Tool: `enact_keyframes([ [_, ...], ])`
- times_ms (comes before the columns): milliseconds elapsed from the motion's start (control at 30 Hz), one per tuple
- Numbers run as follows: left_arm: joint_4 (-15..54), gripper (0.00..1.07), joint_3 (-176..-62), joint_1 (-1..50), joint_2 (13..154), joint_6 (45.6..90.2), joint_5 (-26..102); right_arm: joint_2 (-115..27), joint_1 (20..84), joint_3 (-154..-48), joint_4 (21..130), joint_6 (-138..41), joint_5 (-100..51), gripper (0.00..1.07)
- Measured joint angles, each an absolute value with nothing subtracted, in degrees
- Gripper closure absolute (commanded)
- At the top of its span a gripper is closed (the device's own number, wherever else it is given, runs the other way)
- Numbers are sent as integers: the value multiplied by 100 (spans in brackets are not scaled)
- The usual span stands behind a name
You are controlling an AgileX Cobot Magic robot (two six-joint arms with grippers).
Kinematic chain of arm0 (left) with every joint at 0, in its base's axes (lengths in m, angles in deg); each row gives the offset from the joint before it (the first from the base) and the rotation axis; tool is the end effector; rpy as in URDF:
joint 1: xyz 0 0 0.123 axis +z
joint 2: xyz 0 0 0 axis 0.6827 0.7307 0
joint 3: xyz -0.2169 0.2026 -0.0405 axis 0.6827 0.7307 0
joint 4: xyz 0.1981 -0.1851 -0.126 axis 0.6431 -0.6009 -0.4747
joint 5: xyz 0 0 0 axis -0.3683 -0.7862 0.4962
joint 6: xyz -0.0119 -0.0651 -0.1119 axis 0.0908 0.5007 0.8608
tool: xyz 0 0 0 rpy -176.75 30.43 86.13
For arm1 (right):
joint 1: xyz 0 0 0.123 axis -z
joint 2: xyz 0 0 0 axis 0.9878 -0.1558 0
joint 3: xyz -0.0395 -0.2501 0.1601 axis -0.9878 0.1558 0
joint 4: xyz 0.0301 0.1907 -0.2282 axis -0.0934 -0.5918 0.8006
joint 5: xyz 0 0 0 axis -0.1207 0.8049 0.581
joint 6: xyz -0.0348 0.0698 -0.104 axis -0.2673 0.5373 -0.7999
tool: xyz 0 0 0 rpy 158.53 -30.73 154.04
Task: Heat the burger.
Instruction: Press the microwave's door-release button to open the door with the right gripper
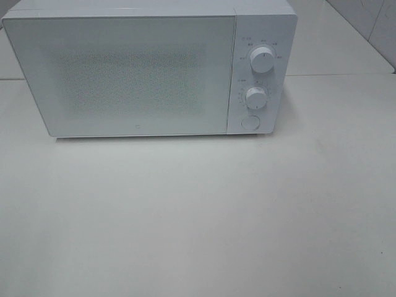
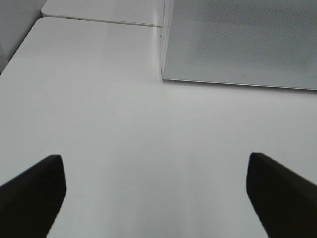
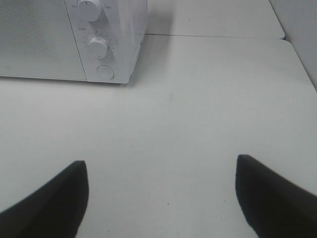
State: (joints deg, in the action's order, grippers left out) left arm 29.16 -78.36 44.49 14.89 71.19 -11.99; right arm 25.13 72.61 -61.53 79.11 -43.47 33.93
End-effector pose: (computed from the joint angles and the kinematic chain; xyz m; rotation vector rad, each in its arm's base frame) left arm 0.0531 -0.0090 0.2893 -0.0113 2.0265 -0.0864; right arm 0.0629 0.0032 0.2923 -0.1370 1.9398 0.0349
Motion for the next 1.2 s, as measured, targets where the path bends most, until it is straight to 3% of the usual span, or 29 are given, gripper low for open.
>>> enact_keyframes([
  [733, 2916, 16, -7836, 4449, 1489, 7119, -1199, 2415, 7261, -6205, 7939, -4335, 3387, 31],
  [1200, 2916, 16, -7836, 4449, 1489, 7119, -1199, 994, 7261, -6251, 7957, -4335, 1863, 31],
])
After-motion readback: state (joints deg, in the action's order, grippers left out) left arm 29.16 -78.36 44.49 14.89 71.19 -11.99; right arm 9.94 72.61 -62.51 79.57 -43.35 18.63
